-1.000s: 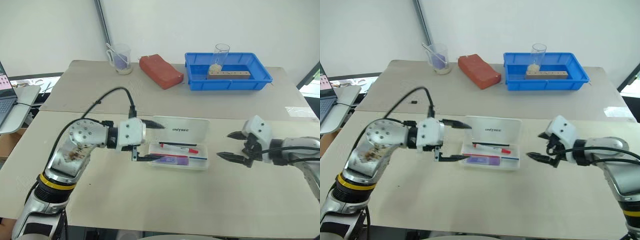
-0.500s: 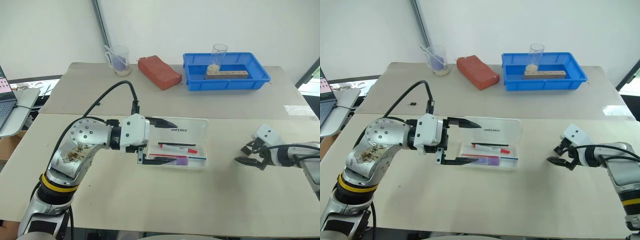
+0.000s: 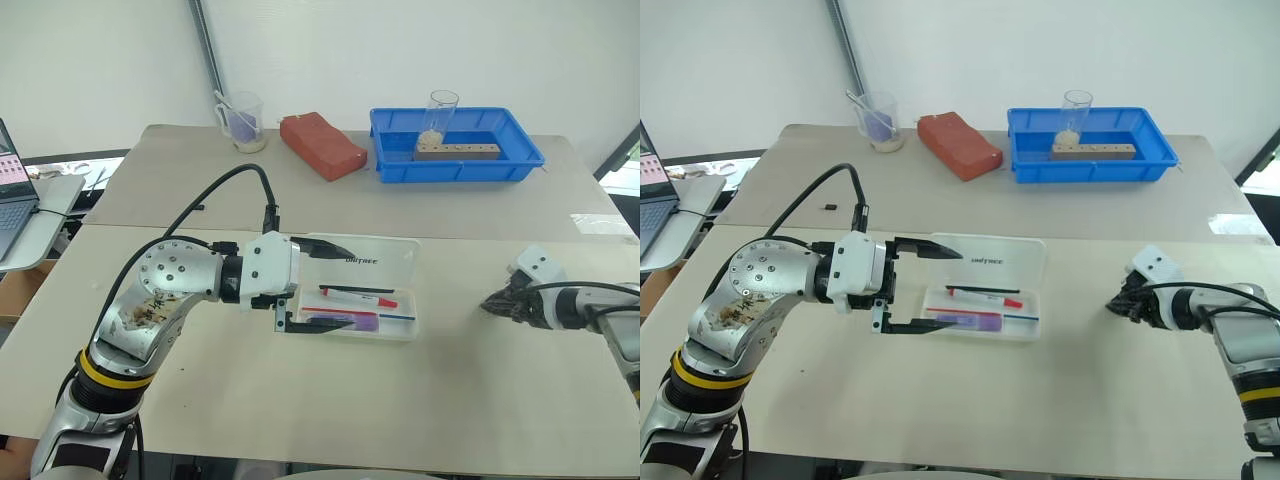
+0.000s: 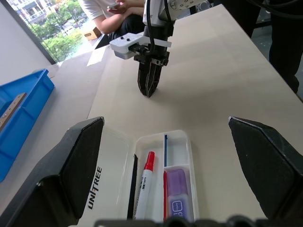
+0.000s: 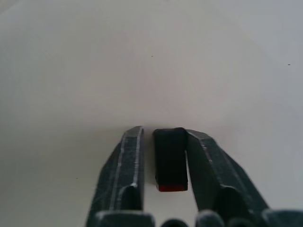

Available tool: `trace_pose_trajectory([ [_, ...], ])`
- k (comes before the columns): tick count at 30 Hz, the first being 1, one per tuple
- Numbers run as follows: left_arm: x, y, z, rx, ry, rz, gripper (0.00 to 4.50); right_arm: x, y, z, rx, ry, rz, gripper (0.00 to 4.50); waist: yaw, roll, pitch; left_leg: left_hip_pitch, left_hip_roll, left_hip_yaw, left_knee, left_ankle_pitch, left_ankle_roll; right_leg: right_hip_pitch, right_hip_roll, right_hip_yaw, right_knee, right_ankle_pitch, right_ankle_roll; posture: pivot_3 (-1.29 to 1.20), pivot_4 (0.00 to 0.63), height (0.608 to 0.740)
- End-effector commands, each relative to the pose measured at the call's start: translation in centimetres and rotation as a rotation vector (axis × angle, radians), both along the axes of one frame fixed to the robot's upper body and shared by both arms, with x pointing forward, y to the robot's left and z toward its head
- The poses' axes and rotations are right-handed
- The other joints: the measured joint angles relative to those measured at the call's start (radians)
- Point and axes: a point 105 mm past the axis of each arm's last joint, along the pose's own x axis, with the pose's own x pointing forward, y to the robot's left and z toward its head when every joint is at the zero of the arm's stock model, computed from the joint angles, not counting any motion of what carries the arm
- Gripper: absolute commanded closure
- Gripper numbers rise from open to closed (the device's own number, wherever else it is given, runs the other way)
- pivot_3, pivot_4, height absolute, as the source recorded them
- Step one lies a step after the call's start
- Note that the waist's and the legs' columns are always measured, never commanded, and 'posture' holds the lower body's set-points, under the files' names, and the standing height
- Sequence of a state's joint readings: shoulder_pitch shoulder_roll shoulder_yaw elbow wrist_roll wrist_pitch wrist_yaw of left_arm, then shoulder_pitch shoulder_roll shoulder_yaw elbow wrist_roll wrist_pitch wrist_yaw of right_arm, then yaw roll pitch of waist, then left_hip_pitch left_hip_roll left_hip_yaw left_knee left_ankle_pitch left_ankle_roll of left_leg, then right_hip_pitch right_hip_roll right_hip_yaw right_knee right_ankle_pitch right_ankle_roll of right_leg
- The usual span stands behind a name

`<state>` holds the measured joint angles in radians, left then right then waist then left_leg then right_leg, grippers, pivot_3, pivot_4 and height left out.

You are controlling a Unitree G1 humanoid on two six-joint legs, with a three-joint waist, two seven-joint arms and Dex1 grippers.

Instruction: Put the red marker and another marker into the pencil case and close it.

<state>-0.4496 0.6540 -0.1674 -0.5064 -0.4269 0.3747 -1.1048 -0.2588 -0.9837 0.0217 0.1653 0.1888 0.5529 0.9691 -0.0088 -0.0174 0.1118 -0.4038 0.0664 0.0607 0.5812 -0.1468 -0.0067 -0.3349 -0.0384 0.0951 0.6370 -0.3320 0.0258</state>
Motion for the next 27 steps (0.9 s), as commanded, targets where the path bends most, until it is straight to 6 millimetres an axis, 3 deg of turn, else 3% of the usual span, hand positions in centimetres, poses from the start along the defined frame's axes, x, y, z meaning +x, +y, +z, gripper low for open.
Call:
trace_pose_trajectory([
  [1,-0.4,0.2,0.8,-0.017,-0.033,-0.009,0.0,-0.1,1.9,1.9,0.021,-0.059,0.129,4.26,-0.001,0.0,0.0,0.0,0.0,0.0,0.0,0.0,0.0,0.0,0.0,0.0,0.0,0.0,0.0,0.0,0.15,0.74],
  [6,-0.5,1.0,0.4,0.015,0.0,-0.006,0.0,-1.4,7.3,3.8,0.08,-0.071,0.373,4.26,-0.008,0.002,0.001,0.0,0.0,0.0,-0.001,0.0,0.0,-0.001,0.0,0.0,0.0,-0.001,0.001,0.0,0.15,0.74],
  [9,-1.1,2.0,-0.9,0.088,0.05,-0.019,0.0,-2.5,11.8,5.2,0.111,-0.096,0.572,4.26,-0.011,0.003,0.001,0.0,0.001,0.0,-0.001,0.0,0.0,-0.001,0.001,0.0,0.0,-0.001,0.001,0.0,0.15,0.74],
  [13,-1.7,2.9,-1.8,0.161,0.084,-0.039,0.0,-3.9,14.9,4.9,0.116,-0.078,0.727,4.26,-0.003,0.003,0.002,0.0,0.001,0.0,-0.002,-0.001,0.0,-0.002,0.001,0.0,0.0,-0.001,0.002,0.0,0.15,0.74],
  [17,-1.9,2.9,-1.6,0.165,0.084,-0.044,0.0,-3.7,16.2,4.2,0.112,-0.072,0.762,4.26,0.008,0.003,0.002,-0.001,0.001,-0.001,-0.001,-0.001,0.0,-0.002,0.0,-0.001,-0.006,-0.001,0.001,0.0,0.15,0.74],
  [26,-2.3,3.0,-1.7,0.159,0.09,-0.023,0.0,-2.8,16.2,3.0,0.072,-0.046,0.774,4.26,0.005,0.003,0.002,-0.002,0.001,0.001,-0.002,0.0,0.0,-0.001,-0.001,0.0,-0.006,0.0,0.001,0.0,0.15,0.74],
  [27,-2.4,2.9,-1.7,0.158,0.09,-0.023,0.0,-2.8,16.2,2.9,0.07,-0.044,0.775,3.21,0.004,0.003,0.002,-0.002,0.001,0.001,-0.003,0.0,0.0,-0.002,-0.001,0.0,-0.006,0.0,0.001,0.0,0.15,0.74],
])
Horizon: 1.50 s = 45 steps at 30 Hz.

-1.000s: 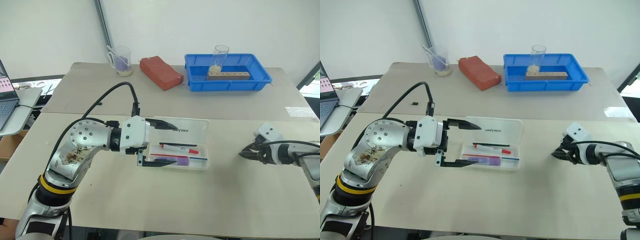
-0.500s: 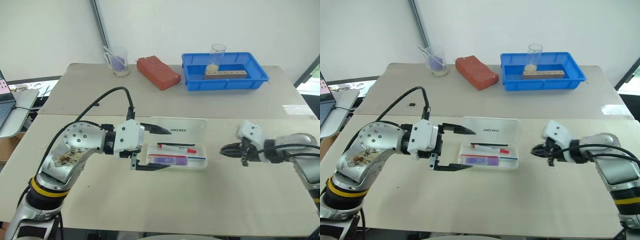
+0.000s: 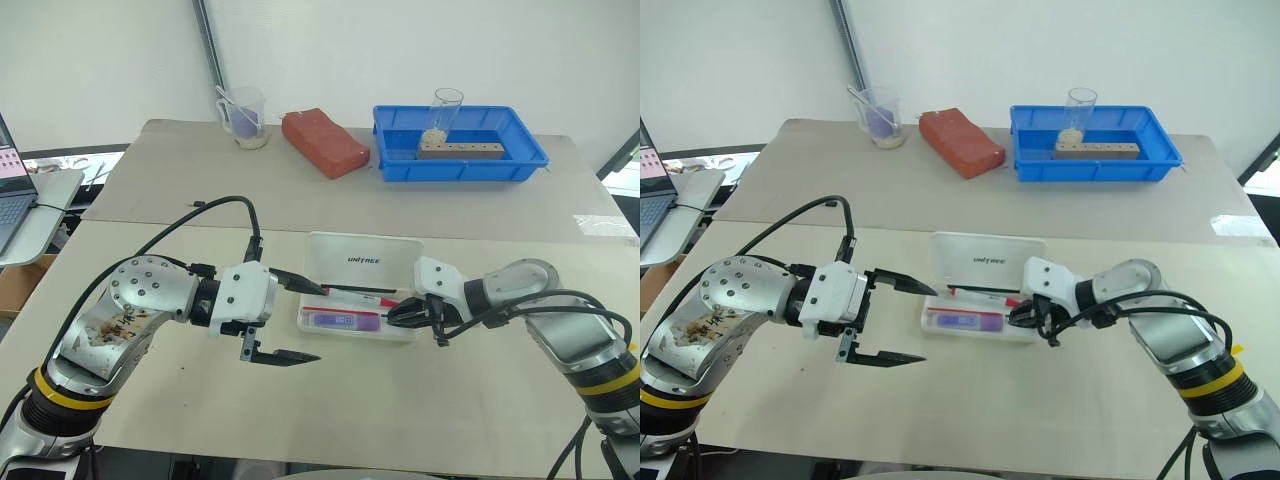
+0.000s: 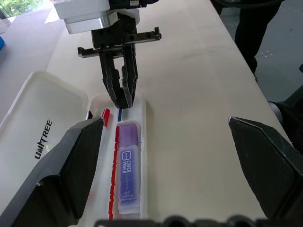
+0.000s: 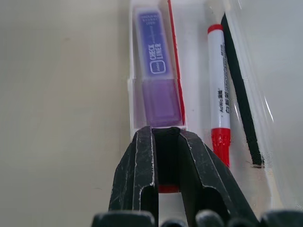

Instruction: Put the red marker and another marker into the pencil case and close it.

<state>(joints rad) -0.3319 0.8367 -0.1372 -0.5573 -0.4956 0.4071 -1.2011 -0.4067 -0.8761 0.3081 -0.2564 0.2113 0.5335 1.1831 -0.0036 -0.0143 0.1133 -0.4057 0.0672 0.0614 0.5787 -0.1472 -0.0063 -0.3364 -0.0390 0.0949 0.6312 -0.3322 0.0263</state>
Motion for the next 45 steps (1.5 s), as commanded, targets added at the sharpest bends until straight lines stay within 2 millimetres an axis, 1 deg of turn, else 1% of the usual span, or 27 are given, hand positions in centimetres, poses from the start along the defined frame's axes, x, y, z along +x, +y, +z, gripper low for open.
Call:
trace_pose_trajectory([
  [1,-0.4,-0.1,0.8,-0.009,-0.037,0.0,0.0,0.0,0.3,0.4,-0.005,-0.031,0.033,2.95,-0.002,0.0,0.0,0.0,0.0,0.0,0.0,0.0,0.0,0.0,0.0,0.0,0.0,0.0,0.0,0.0,0.15,0.74],
  [4,-0.5,-0.3,0.7,-0.012,-0.038,0.003,0.0,-0.1,0.2,0.3,-0.005,-0.025,0.035,1.93,-0.003,0.0,0.0,0.0,0.0,0.0,0.0,0.0,0.0,0.0,0.0,0.0,0.0,0.0,0.0,0.0,0.15,0.74],
  [6,-0.6,-0.3,0.7,-0.012,-0.038,0.005,0.0,-0.2,0.2,0.6,0.005,-0.026,0.03,1.14,-0.003,0.0,0.0,0.0,0.0,0.0,0.0,0.0,0.0,0.0,0.0,0.0,0.0,0.0,0.0,0.0,0.15,0.74],
  [8,-0.5,-0.2,0.6,-0.009,-0.035,0.011,0.0,-0.2,0.2,1.3,0.033,-0.031,0.016,0.57,-0.004,0.0,0.0,0.0,0.0,0.0,0.0,0.0,0.0,0.0,0.0,0.0,0.0,0.0,0.0,0.0,0.15,0.74],
  [9,-0.4,0.0,0.6,-0.006,-0.029,0.021,0.0,-0.1,0.2,1.9,0.053,-0.033,0.005,0.18,-0.004,0.0,0.0,0.0,0.0,0.0,0.0,0.0,0.0,0.0,0.0,0.0,0.0,0.0,0.0,0.0,0.15,0.74],
  [10,-0.1,0.4,0.6,-0.003,-0.02,0.04,0.0,-0.1,0.2,2.6,0.082,-0.036,-0.01,0.03,-0.005,0.0,0.0,0.0,0.0,0.0,0.0,0.0,0.0,0.0,0.0,0.0,0.0,0.0,0.0,0.0,0.15,0.74],
  [11,0.3,0.8,0.7,-0.002,-0.011,0.06,0.0,-0.2,0.2,3.3,0.108,-0.039,-0.023,0.03,-0.005,0.0,0.0,0.0,0.0,0.0,0.0,0.0,0.0,0.0,0.0,0.0,0.0,0.0,0.0,0.0,0.15,0.74],
  [13,2.0,2.1,1.1,-0.027,0.021,0.154,0.0,-0.3,0.3,5.0,0.188,-0.051,-0.057,0.03,-0.006,0.0,0.0,0.0,0.0,0.0,0.0,0.0,0.0,0.0,0.0,0.0,0.0,0.0,0.0,0.0,0.15,0.74],
  [16,5.5,3.8,2.1,-0.105,0.042,0.335,0.0,-0.3,0.4,7.1,0.29,-0.081,-0.119,0.03,-0.003,-0.001,0.0,0.001,0.0,-0.001,0.0,0.0,0.0,0.0,0.0,-0.001,0.001,0.0,0.0,0.0,0.15,0.74],
  [17,7.1,4.3,2.6,-0.146,0.036,0.411,0.26,-0.2,0.5,7.8,0.324,-0.101,-0.144,0.0,-0.001,-0.001,0.0,0.001,0.0,-0.001,0.0,0.0,0.0,0.001,0.0,-0.001,0.001,0.0,0.0,0.0,0.15,0.74],
  [18,8.1,4.7,2.9,-0.172,0.033,0.456,0.55,-0.2,0.6,8.3,0.344,-0.113,-0.16,0.0,0.0,-0.001,0.0,0.001,0.0,-0.002,0.0,0.0,0.0,0.0,0.0,-0.001,0.001,0.0,0.0,0.0,0.15,0.74],
  [19,10.4,5.4,2.9,-0.204,0.022,0.565,0.81,0.2,0.8,9.2,0.376,-0.152,-0.193,0.0,0.0,-0.001,0.0,0.0,0.0,-0.002,0.0,0.0,0.0,0.0,0.0,-0.001,0.001,0.0,0.0,0.0,0.15,0.74],
  [20,12.1,5.8,2.9,-0.234,0.029,0.64,1.2,0.4,1.0,9.9,0.4,-0.181,-0.216,0.0,0.002,-0.001,0.0,0.0,0.0,-0.001,0.0,0.0,0.0,0.0,0.0,-0.001,0.001,0.0,0.0,0.0,0.15,0.74],
  [21,13.1,5.9,2.7,-0.25,0.037,0.685,1.72,0.6,1.1,10.3,0.416,-0.199,-0.232,0.0,0.002,-0.001,0.0,0.0,-0.001,-0.002,0.001,0.0,0.0,0.0,0.0,-0.001,0.001,0.0,0.001,0.0,0.15,0.74],
  [22,14.3,6.0,2.3,-0.26,0.061,0.733,2.12,0.7,1.2,10.7,0.424,-0.221,-0.245,0.0,0.003,-0.001,0.0,-0.001,-0.001,-0.001,0.0,0.0,0.0,0.0,0.0,-0.001,0.001,0.0,0.001,0.0,0.15,0.74],
  [23,15.2,5.9,1.8,-0.264,0.075,0.765,2.58,0.8,1.3,11.0,0.425,-0.243,-0.254,0.0,0.004,-0.001,0.0,-0.001,-0.001,-0.001,0.001,0.0,0.0,0.0,0.0,-0.001,0.001,0.0,0.001,0.0,0.15,0.74],
  [24,15.9,5.8,1.5,-0.263,0.082,0.787,3.17,0.9,1.4,11.2,0.425,-0.257,-0.262,0.0,0.003,-0.001,0.0,-0.001,-0.001,-0.002,0.0,0.0,0.0,-0.001,0.0,-0.001,0.001,0.0,0.001,0.0,0.15,0.74],
  [25,16.4,5.6,1.2,-0.269,0.093,0.792,3.58,0.9,1.5,11.3,0.427,-0.265,-0.266,0.0,0.003,-0.001,0.0,-0.002,-0.001,-0.001,0.0,0.0,0.0,-0.001,0.0,0.0,0.001,0.0,0.001,0.0,0.15,0.74],
  [26,17.0,5.2,0.9,-0.262,0.097,0.797,4.12,0.9,1.6,11.5,0.427,-0.275,-0.271,0.0,0.003,-0.001,0.0,-0.002,-0.001,-0.001,0.0,0.0,0.0,-0.001,0.0,-0.001,0.001,0.0,0.001,0.0,0.15,0.74],
  [27,17.5,4.8,0.4,-0.251,0.113,0.8,4.46,0.9,1.6,11.7,0.427,-0.284,-0.274,0.0,0.003,-0.001,0.0,-0.002,-0.001,-0.001,-0.001,0.0,0.0,-0.001,0.0,-0.001,0.001,0.0,0.001,0.0,0.15,0.74],
  [31,18.4,3.8,-0.6,-0.216,0.15,0.786,4.46,0.7,1.8,12.0,0.432,-0.298,-0.282,0.0,0.004,-0.001,0.0,-0.004,-0.001,-0.002,-0.001,0.0,0.0,-0.003,0.001,-0.001,0.001,0.001,0.0,0.0,0.15,0.74],
  [34,18.3,1.9,-1.4,-0.196,0.212,0.715,4.46,0.8,1.9,12.0,0.43,-0.311,-0.302,0.0,0.001,-0.001,0.0,-0.004,-0.001,-0.002,-0.001,0.0,0.0,-0.003,0.001,-0.001,0.001,0.001,0.0,0.0,0.15,0.74],
  [38,17.7,0.7,-1.8,-0.169,0.279,0.63,4.46,0.9,1.8,12.2,0.429,-0.315,-0.312,0.0,-0.001,-0.001,0.0,-0.004,-0.002,-0.002,-0.001,0.0,0.0,-0.003,0.001,-0.001,0.001,0.001,0.0,0.0,0.15,0.74],
  [41,17.1,0.3,-2.0,-0.132,0.291,0.572,4.46,1.0,1.9,12.4,0.429,-0.318,-0.305,0.0,-0.008,-0.001,0.0,-0.004,-0.001,-0.003,-0.002,0.0,0.0,-0.003,0.001,-0.001,0.001,0.001,0.0,0.0,0.15,0.74],
  [45,16.4,-0.2,-1.8,-0.127,0.302,0.517,4.46,1.1,2.0,12.8,0.434,-0.318,-0.292,0.0,-0.01,-0.001,0.0,-0.004,-0.001,-0.003,-0.002,0.0,0.0,-0.004,0.002,-0.001,0.001,0.001,0.0,0.0,0.15,0.74],
])
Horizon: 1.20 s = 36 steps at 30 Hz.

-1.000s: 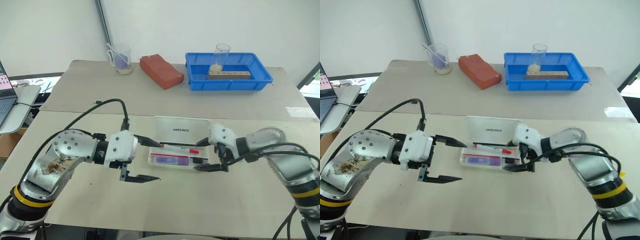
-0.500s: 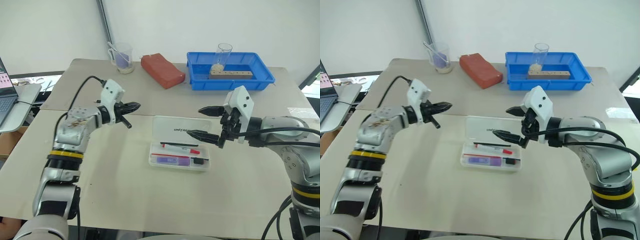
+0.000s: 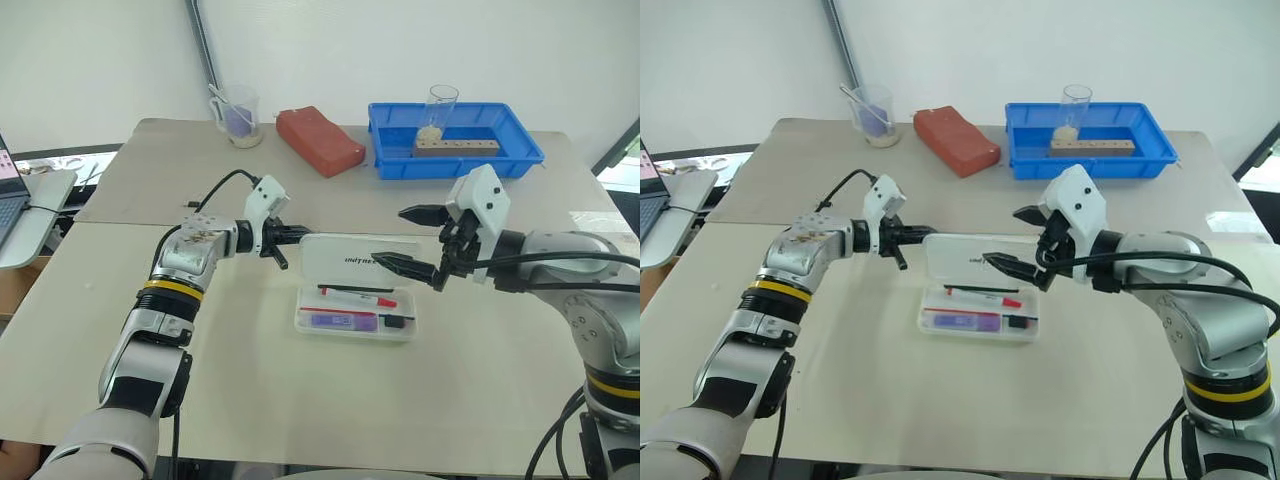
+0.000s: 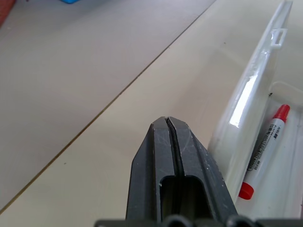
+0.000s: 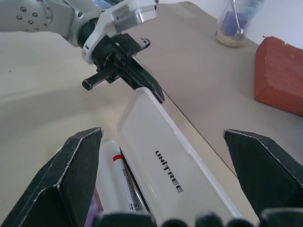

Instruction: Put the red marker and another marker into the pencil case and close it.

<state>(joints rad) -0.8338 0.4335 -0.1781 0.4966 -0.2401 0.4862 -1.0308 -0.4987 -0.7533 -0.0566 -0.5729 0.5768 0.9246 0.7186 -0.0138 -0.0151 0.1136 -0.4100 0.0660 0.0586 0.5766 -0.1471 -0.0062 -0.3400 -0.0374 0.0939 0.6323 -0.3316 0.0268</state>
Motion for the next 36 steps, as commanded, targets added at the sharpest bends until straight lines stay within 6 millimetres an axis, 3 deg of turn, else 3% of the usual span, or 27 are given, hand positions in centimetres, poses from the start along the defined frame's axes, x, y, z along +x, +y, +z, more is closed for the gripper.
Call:
trace_pose_trajectory([
  [1,-0.8,-0.9,2.1,-0.008,-0.049,-0.092,4.46,-0.3,0.2,1.3,0.004,-0.036,0.026,0.0,0.0,0.0,0.0,0.0,0.0,0.0,0.0,0.0,0.0,0.0,0.0,0.0,0.0,0.0,0.0,0.0,0.15,0.74],
  [7,-4.9,-1.8,2.4,0.038,-0.063,-0.312,4.46,-1.8,0.5,0.2,-0.071,0.046,0.127,0.0,0.003,0.0,0.0,-0.001,0.0,0.0,0.0,0.0,0.0,0.0,0.0,0.0,-0.001,0.0,0.0,0.0,0.15,0.74],
  [14,-8.4,-2.8,-0.7,0.268,-0.194,-0.499,4.46,-2.7,-0.3,-3.3,-0.169,0.13,0.146,0.0,0.003,0.0,0.0,0.001,0.0,0.0,0.0,0.0,0.0,0.002,0.0,0.001,-0.001,0.0,-0.001,0.0,0.15,0.74],
  [20,-9.3,-2.9,-4.1,0.419,-0.272,-0.614,4.46,-1.7,-1.3,-6.6,-0.178,0.158,0.087,0.0,0.002,0.0,0.0,0.001,0.0,0.0,0.0,0.0,0.0,0.002,-0.001,0.001,-0.001,0.0,-0.001,0.0,0.15,0.74],
  [25,-9.4,-3.0,-5.3,0.449,-0.279,-0.651,4.46,-1.5,-1.5,-7.2,-0.193,0.164,0.092,0.0,0.002,0.001,-0.001,0.002,0.0,0.0,0.001,0.0,0.0,0.003,-0.001,0.001,-0.002,0.0,0.0,0.0,0.15,0.74],
  [27,-9.2,-2.9,-4.7,0.423,-0.293,-0.632,4.46,-1.5,-1.4,-7.0,-0.184,0.164,0.1,0.0,0.003,0.001,-0.001,0.002,0.0,0.0,0.0,0.0,0.0,0.003,-0.001,0.001,-0.001,0.0,0.0,0.0,0.15,0.74],
  [30,-8.7,-2.2,-2.1,0.33,-0.313,-0.565,3.69,-1.6,-1.5,-6.7,-0.187,0.163,0.116,0.0,0.001,0.001,-0.001,0.002,0.0,0.0,0.0,0.0,0.0,0.003,-0.001,0.001,-0.001,0.0,0.0,0.0,0.15,0.74],
  [33,-8.1,-0.9,1.7,0.194,-0.35,-0.433,2.26,-1.7,-2.2,-6.3,-0.208,0.162,0.118,0.0,-0.001,0.001,0.0,0.002,0.001,0.0,0.0,0.0,0.0,0.002,0.0,0.001,-0.001,0.0,0.0,0.0,0.15,0.74],
  [36,-8.0,1.4,3.5,0.183,-0.382,-0.317,0.85,-1.4,-3.5,-5.8,-0.227,0.153,0.093,0.0,-0.001,0.001,0.0,0.002,0.001,0.0,0.0,0.0,0.0,0.002,0.0,0.001,-0.001,0.0,0.0,0.0,0.15,0.74],
])
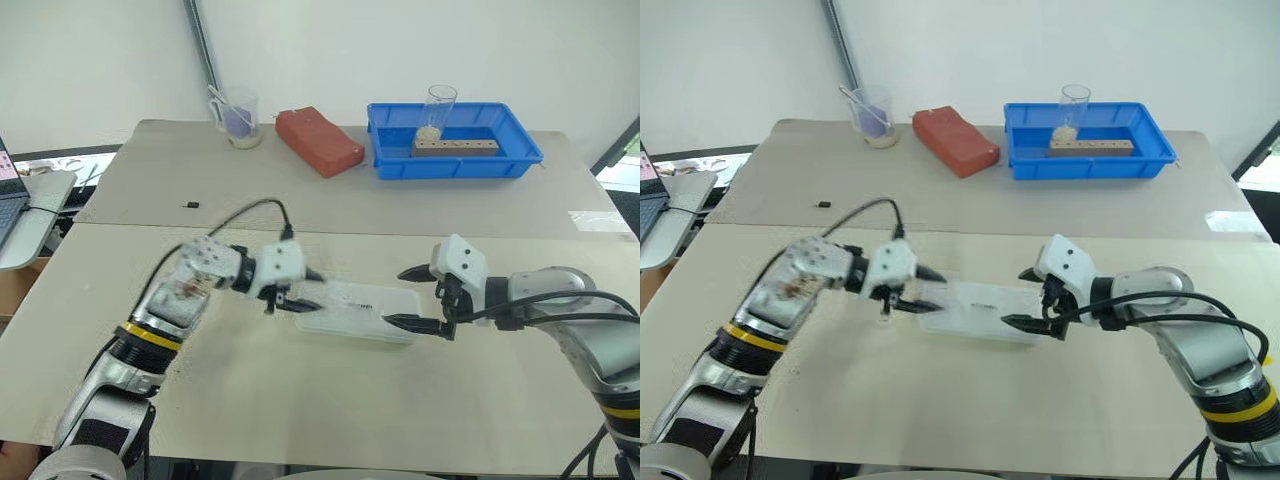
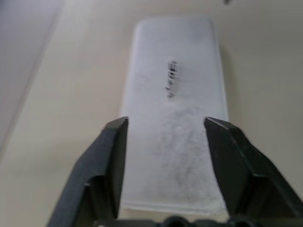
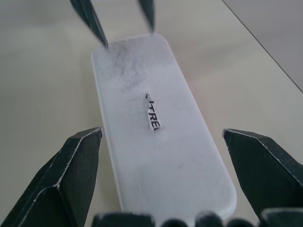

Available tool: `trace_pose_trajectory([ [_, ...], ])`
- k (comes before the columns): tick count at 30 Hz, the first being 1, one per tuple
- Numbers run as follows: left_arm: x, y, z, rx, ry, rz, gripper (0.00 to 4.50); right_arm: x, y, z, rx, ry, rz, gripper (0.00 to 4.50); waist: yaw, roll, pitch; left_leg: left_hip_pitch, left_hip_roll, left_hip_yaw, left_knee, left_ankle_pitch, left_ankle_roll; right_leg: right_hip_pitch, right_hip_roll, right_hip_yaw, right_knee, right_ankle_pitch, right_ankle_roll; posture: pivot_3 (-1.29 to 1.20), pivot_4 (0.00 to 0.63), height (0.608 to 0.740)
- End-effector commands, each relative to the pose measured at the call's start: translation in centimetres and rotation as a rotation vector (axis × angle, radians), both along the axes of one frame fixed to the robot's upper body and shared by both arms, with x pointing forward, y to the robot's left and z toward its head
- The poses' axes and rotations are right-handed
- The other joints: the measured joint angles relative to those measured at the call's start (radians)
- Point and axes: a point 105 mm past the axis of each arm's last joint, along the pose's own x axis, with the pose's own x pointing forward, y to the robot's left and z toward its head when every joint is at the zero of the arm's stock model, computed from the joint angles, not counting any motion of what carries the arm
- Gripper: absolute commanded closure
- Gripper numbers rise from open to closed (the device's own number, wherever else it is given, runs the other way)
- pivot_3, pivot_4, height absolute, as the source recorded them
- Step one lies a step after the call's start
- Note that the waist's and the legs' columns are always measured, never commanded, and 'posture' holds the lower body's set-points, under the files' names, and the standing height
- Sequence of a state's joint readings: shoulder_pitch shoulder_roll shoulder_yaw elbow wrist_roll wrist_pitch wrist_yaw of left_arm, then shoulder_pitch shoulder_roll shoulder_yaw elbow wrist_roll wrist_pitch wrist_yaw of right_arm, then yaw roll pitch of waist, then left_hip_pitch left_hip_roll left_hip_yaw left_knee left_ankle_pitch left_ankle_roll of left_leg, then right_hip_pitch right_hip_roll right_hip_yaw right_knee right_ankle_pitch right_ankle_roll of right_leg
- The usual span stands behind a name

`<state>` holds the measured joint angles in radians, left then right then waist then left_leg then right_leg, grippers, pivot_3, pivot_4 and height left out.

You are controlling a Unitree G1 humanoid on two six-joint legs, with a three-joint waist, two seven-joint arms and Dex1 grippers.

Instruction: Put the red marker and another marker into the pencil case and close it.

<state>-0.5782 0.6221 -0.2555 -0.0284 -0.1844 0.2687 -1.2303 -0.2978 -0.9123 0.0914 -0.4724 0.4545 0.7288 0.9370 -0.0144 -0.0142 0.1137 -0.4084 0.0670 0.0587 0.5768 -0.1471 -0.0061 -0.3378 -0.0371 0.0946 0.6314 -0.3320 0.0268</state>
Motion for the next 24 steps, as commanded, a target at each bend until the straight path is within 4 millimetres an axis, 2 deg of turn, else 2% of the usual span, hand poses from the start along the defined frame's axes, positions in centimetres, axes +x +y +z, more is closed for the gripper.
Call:
trace_pose_trajectory([
  [1,-0.2,2.7,3.1,-0.07,-0.066,0.117,0.43,0.6,-1.6,2.2,-0.01,-0.081,-0.022,0.0,-0.002,0.0,0.0,0.001,0.0,0.0,0.0,0.0,0.0,0.0,0.0,0.0,0.0,0.0,0.0,0.0,0.15,0.74],
  [2,-0.4,3.4,3.3,-0.077,-0.064,0.148,0.03,0.8,-2.0,2.4,-0.013,-0.089,-0.033,0.0,-0.003,0.0,0.0,0.001,0.0,0.0,0.0,0.0,0.0,0.001,0.0,0.001,0.0,0.0,0.0,0.0,0.15,0.74],
  [5,-0.9,5.5,3.5,-0.08,-0.066,0.237,0.03,1.2,-2.9,3.0,-0.015,-0.115,-0.049,0.0,-0.002,0.0,0.0,0.003,0.0,0.001,-0.001,0.0,0.0,0.001,0.0,0.001,0.0,0.0,0.0,0.0,0.15,0.74],
  [9,-0.9,9.6,3.9,-0.076,-0.1,0.43,0.03,1.9,-5.1,3.5,-0.032,-0.137,-0.111,0.0,0.001,0.0,0.0,0.003,0.001,0.001,-0.001,0.0,0.0,0.001,-0.001,0.001,0.0,0.0,0.0,0.0,0.15,0.74],
  [12,-0.7,11.1,4.1,-0.066,-0.129,0.51,0.03,2.3,-6.4,3.2,-0.033,-0.137,-0.162,0.0,0.006,-0.001,0.001,0.003,0.0,0.001,-0.001,0.0,0.0,0.001,-0.003,-0.001,-0.001,0.0,-0.001,0.0,0.15,0.74],
  [16,-0.3,11.3,4.1,-0.062,-0.153,0.539,0.03,2.5,-7.0,2.7,-0.018,-0.129,-0.195,0.0,0.007,-0.001,0.001,0.003,0.0,0.003,-0.002,0.0,0.0,0.001,-0.006,-0.001,-0.001,0.0,-0.001,0.0,0.15,0.74],
  [24,0.2,10.1,4.5,-0.11,-0.155,0.521,0.03,3.3,-7.3,2.1,0.01,-0.134,-0.247,0.0,0.002,-0.001,0.001,0.003,0.0,0.004,-0.002,0.0,0.0,0.001,-0.004,0.0,-0.001,0.0,-0.001,0.0,0.15,0.74],
])
